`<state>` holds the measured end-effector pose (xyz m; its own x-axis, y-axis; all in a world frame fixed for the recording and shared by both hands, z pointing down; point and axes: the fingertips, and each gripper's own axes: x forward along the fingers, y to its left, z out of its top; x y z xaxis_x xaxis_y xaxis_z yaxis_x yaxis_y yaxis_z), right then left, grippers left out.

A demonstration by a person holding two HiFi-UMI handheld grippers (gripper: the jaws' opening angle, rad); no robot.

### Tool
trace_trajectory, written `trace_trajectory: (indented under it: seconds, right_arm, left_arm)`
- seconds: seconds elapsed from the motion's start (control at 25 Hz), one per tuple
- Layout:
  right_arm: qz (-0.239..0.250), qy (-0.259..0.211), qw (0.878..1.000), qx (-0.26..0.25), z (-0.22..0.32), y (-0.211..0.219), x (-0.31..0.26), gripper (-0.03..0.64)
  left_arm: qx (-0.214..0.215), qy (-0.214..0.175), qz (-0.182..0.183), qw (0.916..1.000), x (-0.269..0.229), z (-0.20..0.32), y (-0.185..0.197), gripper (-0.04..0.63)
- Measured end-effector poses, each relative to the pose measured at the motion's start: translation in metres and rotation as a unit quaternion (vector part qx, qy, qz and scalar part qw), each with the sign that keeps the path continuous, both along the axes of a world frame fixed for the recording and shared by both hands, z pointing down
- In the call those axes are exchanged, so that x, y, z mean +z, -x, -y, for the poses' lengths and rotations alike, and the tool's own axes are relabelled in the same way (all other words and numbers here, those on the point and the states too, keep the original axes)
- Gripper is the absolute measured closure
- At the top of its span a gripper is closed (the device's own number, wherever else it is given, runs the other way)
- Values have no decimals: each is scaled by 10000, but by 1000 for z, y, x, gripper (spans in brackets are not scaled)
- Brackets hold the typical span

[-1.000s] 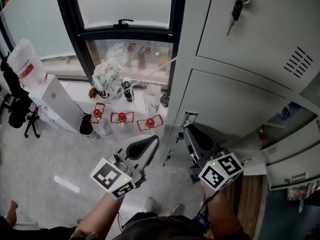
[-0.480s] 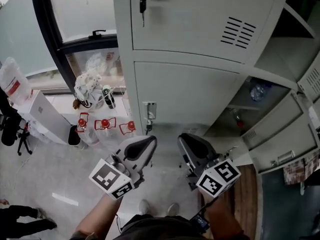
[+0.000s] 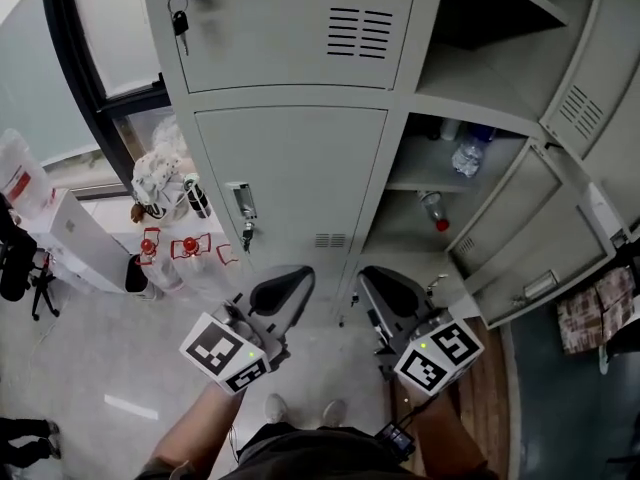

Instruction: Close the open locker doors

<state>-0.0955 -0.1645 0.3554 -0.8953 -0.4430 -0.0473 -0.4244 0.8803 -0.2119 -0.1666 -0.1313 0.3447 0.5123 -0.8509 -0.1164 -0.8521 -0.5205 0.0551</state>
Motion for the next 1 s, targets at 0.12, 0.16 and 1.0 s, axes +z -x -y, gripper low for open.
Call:
trace_trajectory:
  seconds: [0.12, 0.16, 1.0]
  right_arm:
    - [35, 6, 10000, 38, -5, -27, 1, 569]
    - [47, 15, 10000, 50, -7, -36, 1, 569]
    - [194, 33, 9931, 1154, -54, -116, -2, 569]
  left_arm:
    - [53, -22, 45, 10000, 0, -4, -26, 586]
    - [64, -40, 59, 10000, 0, -6, -34, 588]
    - [1101, -134, 137, 9937, -8, -39, -105, 586]
